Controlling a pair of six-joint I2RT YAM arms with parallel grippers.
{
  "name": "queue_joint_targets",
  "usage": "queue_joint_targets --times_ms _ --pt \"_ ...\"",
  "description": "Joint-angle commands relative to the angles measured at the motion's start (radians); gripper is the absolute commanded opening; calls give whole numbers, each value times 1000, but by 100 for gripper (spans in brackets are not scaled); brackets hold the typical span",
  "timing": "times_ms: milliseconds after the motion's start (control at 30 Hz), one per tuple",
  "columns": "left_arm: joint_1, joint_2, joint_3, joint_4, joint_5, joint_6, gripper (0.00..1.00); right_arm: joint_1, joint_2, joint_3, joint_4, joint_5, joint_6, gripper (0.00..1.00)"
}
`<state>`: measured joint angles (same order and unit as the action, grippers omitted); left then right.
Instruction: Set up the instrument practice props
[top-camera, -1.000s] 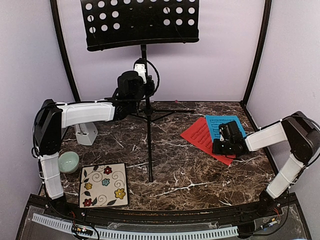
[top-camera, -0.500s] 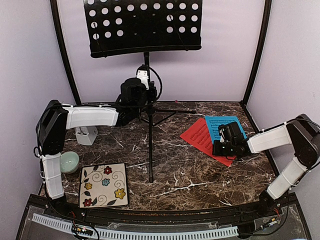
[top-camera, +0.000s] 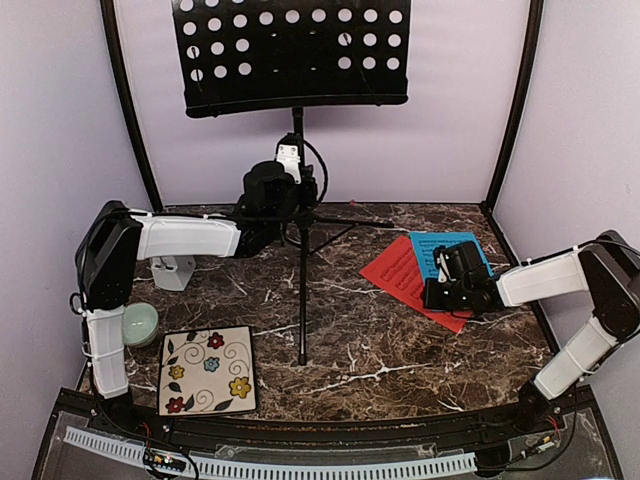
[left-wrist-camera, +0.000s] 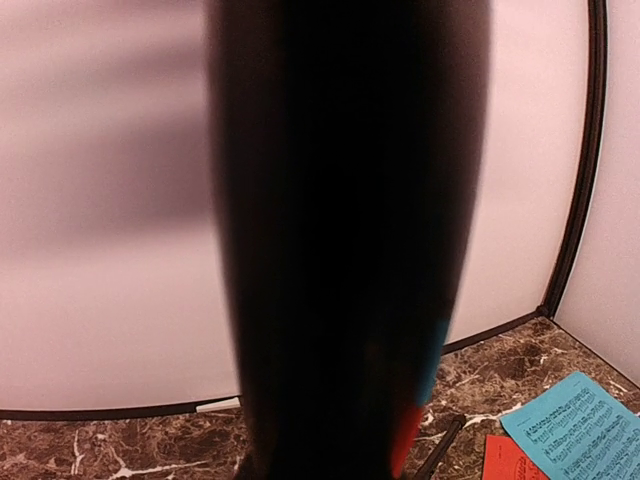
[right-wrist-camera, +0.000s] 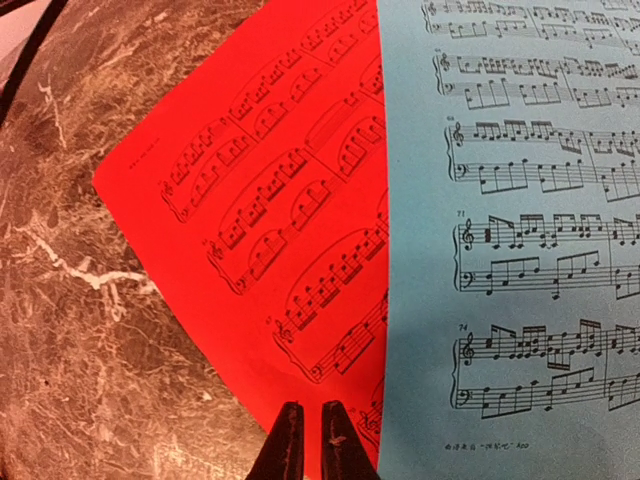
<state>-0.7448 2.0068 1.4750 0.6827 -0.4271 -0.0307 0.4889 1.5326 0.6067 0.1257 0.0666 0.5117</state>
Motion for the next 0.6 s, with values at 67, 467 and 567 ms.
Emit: queue_joint_targets --times_ms 67,467,567 --pt "-61 11 -4 -9 127 -215 16 10 -87 57 15 -43 -34 16" --pt "-52 -115 -69 -86 95 -175 68 -5 -173 201 -109 -40 -76 45" --pt "-43 -152 -94 -116 110 -189 77 -32 -175 212 -151 -27 -79 50"
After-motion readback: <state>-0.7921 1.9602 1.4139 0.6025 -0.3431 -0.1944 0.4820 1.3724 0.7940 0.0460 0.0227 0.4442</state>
